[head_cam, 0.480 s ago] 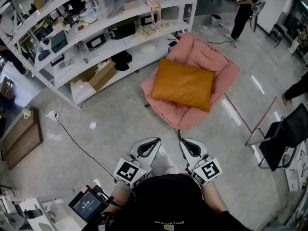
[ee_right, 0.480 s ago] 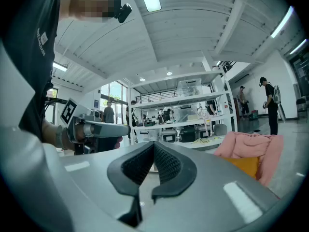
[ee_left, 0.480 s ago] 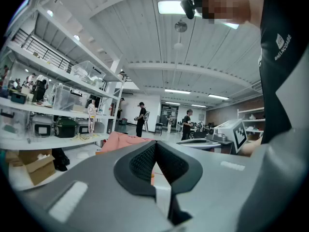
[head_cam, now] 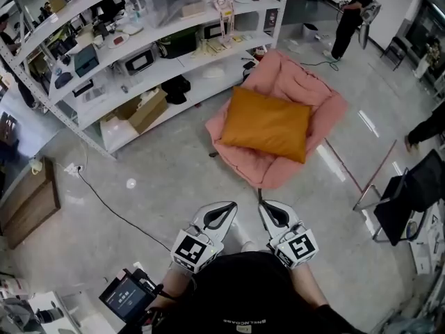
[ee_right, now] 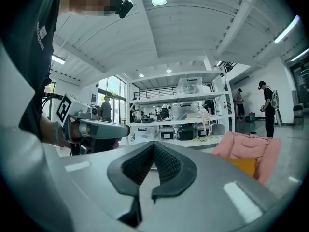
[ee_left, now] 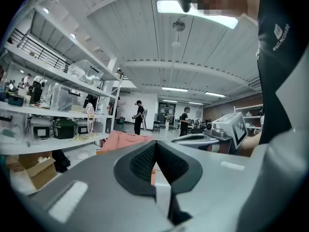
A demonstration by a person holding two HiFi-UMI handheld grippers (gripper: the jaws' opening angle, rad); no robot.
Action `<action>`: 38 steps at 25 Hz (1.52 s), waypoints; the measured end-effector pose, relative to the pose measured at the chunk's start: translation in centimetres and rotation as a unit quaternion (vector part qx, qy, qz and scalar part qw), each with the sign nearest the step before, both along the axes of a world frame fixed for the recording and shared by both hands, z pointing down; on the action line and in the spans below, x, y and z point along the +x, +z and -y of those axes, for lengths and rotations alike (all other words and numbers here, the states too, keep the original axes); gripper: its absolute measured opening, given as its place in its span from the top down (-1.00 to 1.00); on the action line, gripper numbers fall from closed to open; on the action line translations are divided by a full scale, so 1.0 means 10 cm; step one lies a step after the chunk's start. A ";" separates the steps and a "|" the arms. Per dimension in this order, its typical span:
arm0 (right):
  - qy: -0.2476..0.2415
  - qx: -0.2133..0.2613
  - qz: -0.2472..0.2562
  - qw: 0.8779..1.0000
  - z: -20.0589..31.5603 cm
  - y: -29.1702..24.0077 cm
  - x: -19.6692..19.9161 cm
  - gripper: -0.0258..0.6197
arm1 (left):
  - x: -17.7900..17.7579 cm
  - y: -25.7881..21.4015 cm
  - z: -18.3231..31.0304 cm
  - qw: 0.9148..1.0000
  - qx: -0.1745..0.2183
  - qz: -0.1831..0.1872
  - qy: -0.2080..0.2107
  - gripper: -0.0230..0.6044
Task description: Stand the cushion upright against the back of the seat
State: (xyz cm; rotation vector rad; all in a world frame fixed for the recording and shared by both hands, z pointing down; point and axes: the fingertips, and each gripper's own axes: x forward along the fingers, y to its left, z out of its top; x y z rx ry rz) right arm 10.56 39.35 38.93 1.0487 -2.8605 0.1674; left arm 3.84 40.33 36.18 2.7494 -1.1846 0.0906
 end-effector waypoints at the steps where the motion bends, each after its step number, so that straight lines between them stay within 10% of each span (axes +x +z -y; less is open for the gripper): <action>1: 0.000 -0.006 0.004 1.000 0.00 0.01 -0.04 0.91 | -0.02 0.02 0.00 1.000 -0.001 -0.002 0.004 0.89; 20: 0.030 -0.029 0.015 0.999 0.29 0.15 -0.78 0.90 | -0.96 0.23 0.30 0.999 -0.024 -0.037 0.031 0.89; 38: 0.023 -0.075 0.040 0.996 2.18 0.43 -0.57 0.90 | -0.80 0.47 2.01 0.997 -0.073 -0.016 0.018 0.88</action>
